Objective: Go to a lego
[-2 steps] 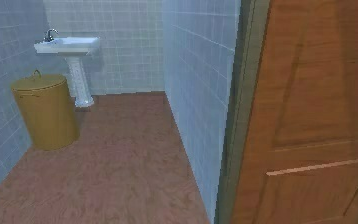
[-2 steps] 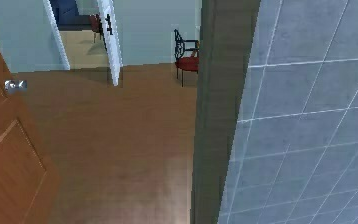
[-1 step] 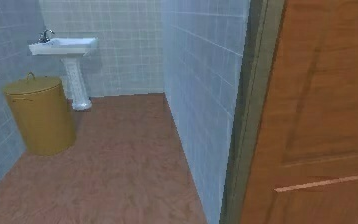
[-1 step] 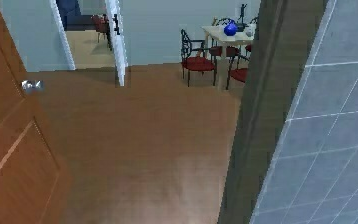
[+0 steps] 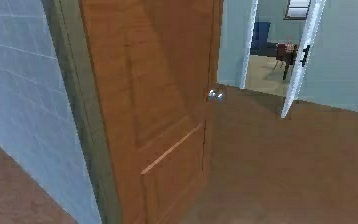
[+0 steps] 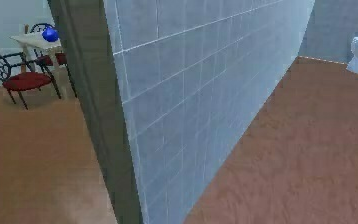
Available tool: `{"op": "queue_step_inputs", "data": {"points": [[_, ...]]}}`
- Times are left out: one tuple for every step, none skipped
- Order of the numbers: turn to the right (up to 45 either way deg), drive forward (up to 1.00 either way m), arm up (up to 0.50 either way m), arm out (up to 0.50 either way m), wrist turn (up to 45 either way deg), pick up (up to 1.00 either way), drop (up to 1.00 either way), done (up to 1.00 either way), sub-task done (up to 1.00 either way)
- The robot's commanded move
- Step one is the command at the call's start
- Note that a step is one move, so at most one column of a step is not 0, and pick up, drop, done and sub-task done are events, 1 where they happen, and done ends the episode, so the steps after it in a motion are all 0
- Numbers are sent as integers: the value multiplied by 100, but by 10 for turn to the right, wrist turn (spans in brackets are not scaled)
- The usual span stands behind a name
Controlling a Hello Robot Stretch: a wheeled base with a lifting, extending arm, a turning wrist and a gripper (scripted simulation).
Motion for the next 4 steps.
{"op": "queue_step_inputs", "data": {"points": [[330,0,0,0,0,0,0,0,0],[0,55,0,0,0,0,0,0,0],[420,0,0,0,0,0,0,0,0],[0,100,0,0,0,0,0,0,0]]}}
